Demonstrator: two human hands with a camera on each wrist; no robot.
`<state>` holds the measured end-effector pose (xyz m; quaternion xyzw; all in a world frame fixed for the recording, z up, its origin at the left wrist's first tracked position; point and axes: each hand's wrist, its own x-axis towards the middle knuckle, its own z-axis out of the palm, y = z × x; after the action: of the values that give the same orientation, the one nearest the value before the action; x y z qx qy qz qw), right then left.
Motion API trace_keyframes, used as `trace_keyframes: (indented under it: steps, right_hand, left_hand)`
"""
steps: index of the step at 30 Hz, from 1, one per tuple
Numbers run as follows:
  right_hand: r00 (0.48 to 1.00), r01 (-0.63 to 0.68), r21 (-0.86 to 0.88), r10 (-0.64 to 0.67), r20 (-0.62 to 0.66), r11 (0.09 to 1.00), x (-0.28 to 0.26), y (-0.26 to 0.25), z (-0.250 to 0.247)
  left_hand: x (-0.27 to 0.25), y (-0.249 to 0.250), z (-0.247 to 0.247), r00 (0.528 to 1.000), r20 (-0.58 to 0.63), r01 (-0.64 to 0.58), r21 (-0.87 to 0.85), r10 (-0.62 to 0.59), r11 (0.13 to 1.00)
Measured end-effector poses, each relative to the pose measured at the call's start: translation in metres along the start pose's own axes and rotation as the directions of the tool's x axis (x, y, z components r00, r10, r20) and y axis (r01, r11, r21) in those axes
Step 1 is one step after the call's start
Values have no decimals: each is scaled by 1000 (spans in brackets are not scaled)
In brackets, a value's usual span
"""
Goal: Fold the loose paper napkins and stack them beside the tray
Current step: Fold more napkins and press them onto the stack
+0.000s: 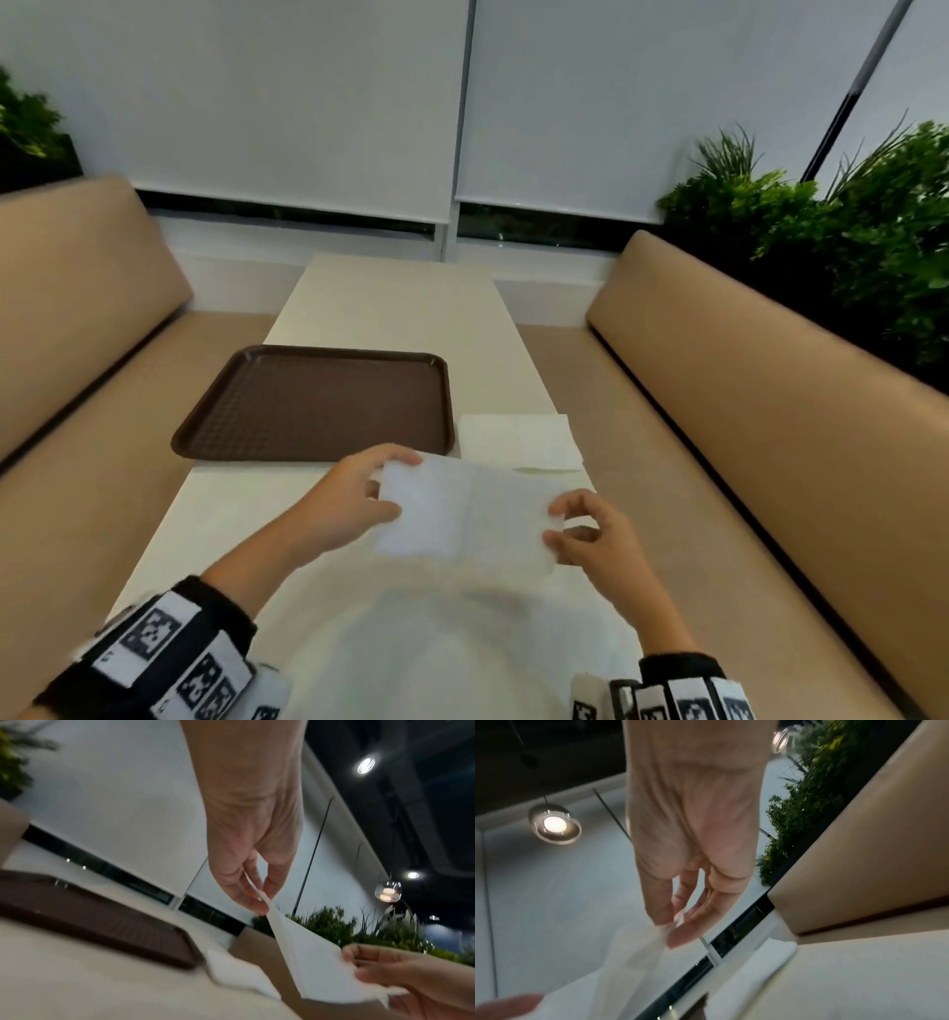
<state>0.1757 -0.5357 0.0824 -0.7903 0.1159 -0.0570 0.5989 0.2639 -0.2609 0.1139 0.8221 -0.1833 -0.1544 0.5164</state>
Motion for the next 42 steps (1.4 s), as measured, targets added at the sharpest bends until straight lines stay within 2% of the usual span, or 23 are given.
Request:
trace_keyframes:
  steps: [3,5,7,10,13,14,16,17,19,22,23,25,26,27,28,30,33,35,37,40,42]
  right_hand:
    - [989,-13,-87,0,-148,996,50,13,-9]
    - [975,-18,-130,-11,-220,991,88,10,-17]
    - [973,-22,-215,-28,-228,976,125,5,-23]
    - [973,-45,-419,-55,-223,907,174,8,-25]
    - [980,-92,-533,-18,-198,841,201,22,-22]
    - [985,-108,-571,8,-174,814,206,28,-21]
    - [992,-124,-655,71,-106,745,212,42,-18]
    - [992,-128,-687,106,-74,716,212,47,-16]
    - [981,-160,-733,186,-46,662,211,55,-14]
    - [965,-191,-779,260,-38,598,200,55,-14]
    - [971,-182,-777,236,-44,603,194,53,-13]
    - [991,-132,-760,105,-85,636,180,45,-9]
    - [997,-82,-746,44,-70,660,173,42,-5]
    - [1000,-19,-738,27,-1,674,163,39,0]
    - [994,48,-726,40,104,686,151,36,7]
    - [950,118,-715,130,283,689,128,30,24]
    - [904,133,-815,269,333,564,100,26,47]
    - [899,147,-876,307,312,460,89,28,60]
    - [903,142,-895,314,292,424,81,29,68]
    - [895,58,-867,360,265,496,74,25,73]
    - [886,47,-867,380,266,497,70,21,76]
  left_hand:
    - [51,-19,18,997,-54,47,-2,-47,999]
    - [90,-23,29,993,-96,67,-63,-72,996]
    - [128,-23,41,986,-137,73,-137,-91,988]
    - [178,-25,60,984,-121,109,-183,-133,977]
    - [210,-29,81,983,-86,161,-29,-163,987]
    - [215,-31,86,981,-82,185,96,-177,978]
    - [217,-37,94,976,-75,217,438,-205,872]
    - [217,-41,96,977,-66,207,549,-205,810]
    - [216,-50,101,970,-23,200,648,-244,735]
    - [207,-57,104,963,23,179,688,-267,703]
    - [203,-55,102,969,12,174,673,-246,719]
    - [189,-45,94,984,-44,166,594,-174,787]
    - [181,-39,89,987,-86,159,537,-133,828]
    - [169,-34,82,988,-110,149,472,-109,869]
    - [154,-30,74,990,-112,127,391,-90,911]
    - [116,-23,55,998,-63,35,215,-22,976]
    - [39,-25,29,999,0,-38,54,38,998]
    - [-15,-34,15,1000,-8,-18,15,18,1000]
    - [-64,-49,5,1000,-25,19,1,-19,1000]
    - [-132,-71,-11,986,-127,105,-55,-111,993]
    - [-166,-95,-17,961,-203,202,60,-186,978]
